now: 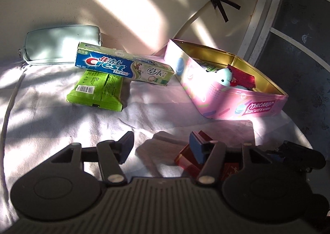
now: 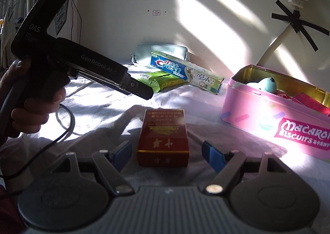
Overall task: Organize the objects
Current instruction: 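Grasp the red box on the bed with the left gripper, then place the red box into the tin and open the left gripper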
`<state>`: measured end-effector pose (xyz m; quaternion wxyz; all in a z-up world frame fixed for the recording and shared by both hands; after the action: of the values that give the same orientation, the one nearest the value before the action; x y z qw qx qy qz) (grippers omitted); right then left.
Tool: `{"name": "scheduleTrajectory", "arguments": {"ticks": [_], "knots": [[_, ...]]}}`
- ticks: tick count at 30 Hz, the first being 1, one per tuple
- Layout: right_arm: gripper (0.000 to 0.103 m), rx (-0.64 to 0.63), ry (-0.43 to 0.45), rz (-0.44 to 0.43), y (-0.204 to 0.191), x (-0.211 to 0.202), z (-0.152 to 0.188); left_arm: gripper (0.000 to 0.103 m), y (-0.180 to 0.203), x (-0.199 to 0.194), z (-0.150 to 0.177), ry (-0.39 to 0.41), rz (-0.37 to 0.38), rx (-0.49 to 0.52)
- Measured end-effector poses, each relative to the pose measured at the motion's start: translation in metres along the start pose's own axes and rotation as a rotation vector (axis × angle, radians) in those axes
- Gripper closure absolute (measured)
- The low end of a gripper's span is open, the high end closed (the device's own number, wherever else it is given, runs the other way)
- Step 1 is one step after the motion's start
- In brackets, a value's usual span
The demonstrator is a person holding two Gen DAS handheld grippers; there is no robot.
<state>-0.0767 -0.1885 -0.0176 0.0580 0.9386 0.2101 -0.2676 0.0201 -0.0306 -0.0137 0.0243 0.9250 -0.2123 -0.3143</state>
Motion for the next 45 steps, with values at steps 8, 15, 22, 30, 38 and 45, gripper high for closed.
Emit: {"name": "scheduleTrajectory", "arguments": {"ticks": [8,15,22,30,38,45], "knots": [[0.025,0.027,-0.027,0.002,0.002,0.007,0.003,0.037,-0.023,0.001,0.004,0.007,-0.309,0.027],[0.025,0.020,-0.044,0.020,0.001,0.009,0.004,0.037,-0.041,0.006,0.018,-0.046,-0.373,-0.036],[0.026,0.014,-0.061,0.041,0.002,0.012,0.005,0.037,-0.041,0.006,0.019,-0.042,-0.390,-0.025],[0.028,0.120,-0.011,0.179,0.043,-0.008,0.004,0.037,-0.035,0.008,0.009,-0.045,-0.321,-0.037],[0.025,0.037,-0.035,0.104,0.021,0.007,-0.003,0.028,0.004,0.028,0.005,-0.101,-0.132,-0.035],[0.047,0.066,-0.043,0.071,0.025,0.027,-0.006,0.103,0.042,0.039,0.005,-0.126,-0.069,0.086]]}}
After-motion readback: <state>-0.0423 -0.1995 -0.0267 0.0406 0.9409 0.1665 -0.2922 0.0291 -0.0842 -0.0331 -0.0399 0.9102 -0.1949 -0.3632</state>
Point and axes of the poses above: each gripper's, at about its wrist camera, not at the fingertips, and x roughly the way its jaws point, y to its right, z to its underside, the point moved 6 cm from there along x, roughly the way its jaws point, and after that the axes turned 3 degrees about -z, right-handed, at the moved point
